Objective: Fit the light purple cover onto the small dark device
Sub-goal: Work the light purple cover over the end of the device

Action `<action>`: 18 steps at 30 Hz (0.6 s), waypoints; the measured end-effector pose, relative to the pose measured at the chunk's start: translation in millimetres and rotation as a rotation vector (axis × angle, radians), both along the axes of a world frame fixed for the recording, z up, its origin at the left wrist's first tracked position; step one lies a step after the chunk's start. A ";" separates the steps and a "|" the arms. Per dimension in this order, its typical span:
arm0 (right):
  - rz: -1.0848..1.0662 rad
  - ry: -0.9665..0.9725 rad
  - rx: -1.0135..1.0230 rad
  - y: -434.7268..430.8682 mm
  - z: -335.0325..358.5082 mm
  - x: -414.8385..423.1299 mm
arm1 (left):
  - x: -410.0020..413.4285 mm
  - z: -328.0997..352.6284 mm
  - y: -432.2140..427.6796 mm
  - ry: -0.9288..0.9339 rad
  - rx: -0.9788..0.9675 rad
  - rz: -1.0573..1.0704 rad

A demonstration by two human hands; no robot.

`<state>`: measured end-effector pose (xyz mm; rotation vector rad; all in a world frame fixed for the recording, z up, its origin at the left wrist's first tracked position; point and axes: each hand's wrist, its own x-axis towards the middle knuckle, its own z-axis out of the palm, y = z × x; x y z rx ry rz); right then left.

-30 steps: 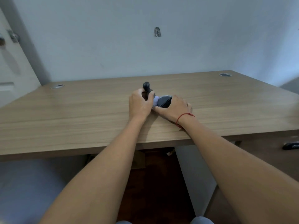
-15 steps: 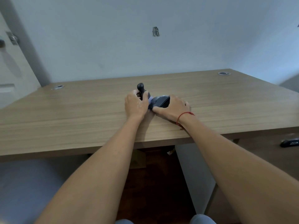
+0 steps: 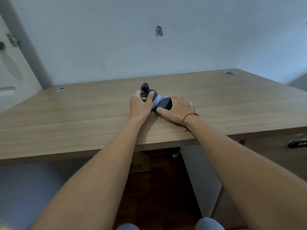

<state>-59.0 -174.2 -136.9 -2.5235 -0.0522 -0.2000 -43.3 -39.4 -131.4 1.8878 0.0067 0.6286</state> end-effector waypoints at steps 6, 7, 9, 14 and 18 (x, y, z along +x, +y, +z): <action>-0.032 -0.038 -0.014 1.2 -3.0 4.2 | 1.4 -2.3 0.0 -0.003 0.039 0.019; -0.033 -0.039 -0.001 1.3 -3.5 4.8 | 1.4 -2.0 -0.8 -0.010 0.037 0.026; -0.028 -0.041 0.026 1.6 -5.1 6.3 | -1.3 0.6 -3.3 -0.042 0.018 0.035; -0.017 -0.033 0.055 -0.9 -1.5 1.7 | 0.0 -2.7 -2.0 -0.014 0.127 0.028; 0.009 -0.043 0.047 -1.5 -0.3 -0.5 | 0.3 -1.5 -1.4 -0.032 0.118 0.072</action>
